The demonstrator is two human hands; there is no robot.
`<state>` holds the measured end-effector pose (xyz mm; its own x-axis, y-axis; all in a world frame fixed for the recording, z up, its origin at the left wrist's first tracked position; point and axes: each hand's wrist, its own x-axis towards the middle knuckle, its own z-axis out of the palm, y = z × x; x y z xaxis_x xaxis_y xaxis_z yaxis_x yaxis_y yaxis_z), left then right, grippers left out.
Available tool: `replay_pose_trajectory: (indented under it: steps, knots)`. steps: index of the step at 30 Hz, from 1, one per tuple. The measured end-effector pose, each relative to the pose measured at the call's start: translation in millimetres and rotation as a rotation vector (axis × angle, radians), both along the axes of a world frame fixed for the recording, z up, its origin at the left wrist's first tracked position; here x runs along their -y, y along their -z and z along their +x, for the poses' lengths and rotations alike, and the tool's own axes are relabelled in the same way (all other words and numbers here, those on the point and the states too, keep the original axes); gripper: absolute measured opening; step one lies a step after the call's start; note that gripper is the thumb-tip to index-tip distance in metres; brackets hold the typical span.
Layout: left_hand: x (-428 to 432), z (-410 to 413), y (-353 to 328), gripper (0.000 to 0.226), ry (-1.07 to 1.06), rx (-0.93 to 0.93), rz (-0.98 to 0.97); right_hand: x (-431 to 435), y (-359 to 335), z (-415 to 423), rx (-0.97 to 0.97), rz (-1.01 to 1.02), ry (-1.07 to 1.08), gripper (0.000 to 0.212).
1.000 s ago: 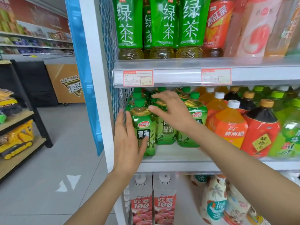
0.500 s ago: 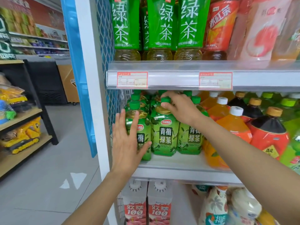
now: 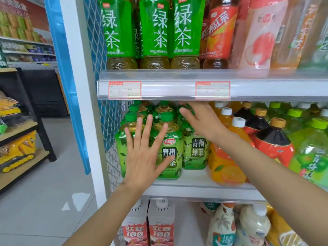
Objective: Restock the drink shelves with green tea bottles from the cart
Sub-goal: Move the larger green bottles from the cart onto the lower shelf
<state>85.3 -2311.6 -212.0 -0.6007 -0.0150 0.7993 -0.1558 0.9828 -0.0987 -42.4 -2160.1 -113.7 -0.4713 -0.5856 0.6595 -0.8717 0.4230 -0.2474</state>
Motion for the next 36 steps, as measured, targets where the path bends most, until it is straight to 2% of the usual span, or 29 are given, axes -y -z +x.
replay_pose_trajectory:
  steps: [2,6,10,20,26,36]
  knots:
    - [-1,-4,1,0.084,-0.049,0.05,-0.007,-3,-2,-13,-0.015,0.04,0.1,0.045]
    - [0,-6,4,0.087,-0.112,0.114,-0.024,-7,-10,-30,0.192,0.247,0.179,0.046]
    - [0,-4,6,0.085,-0.116,0.12,-0.019,-20,-12,-23,0.121,0.231,0.155,0.036]
    - [5,-3,8,0.082,-0.054,0.108,-0.019,-39,-9,7,0.044,0.194,0.121,0.041]
    - [7,-5,9,0.083,-0.047,0.091,-0.012,-40,-5,5,0.091,0.121,0.065,0.037]
    - [9,-9,12,0.083,-0.024,0.032,-0.01,-40,0,-7,0.101,0.119,0.041,0.035]
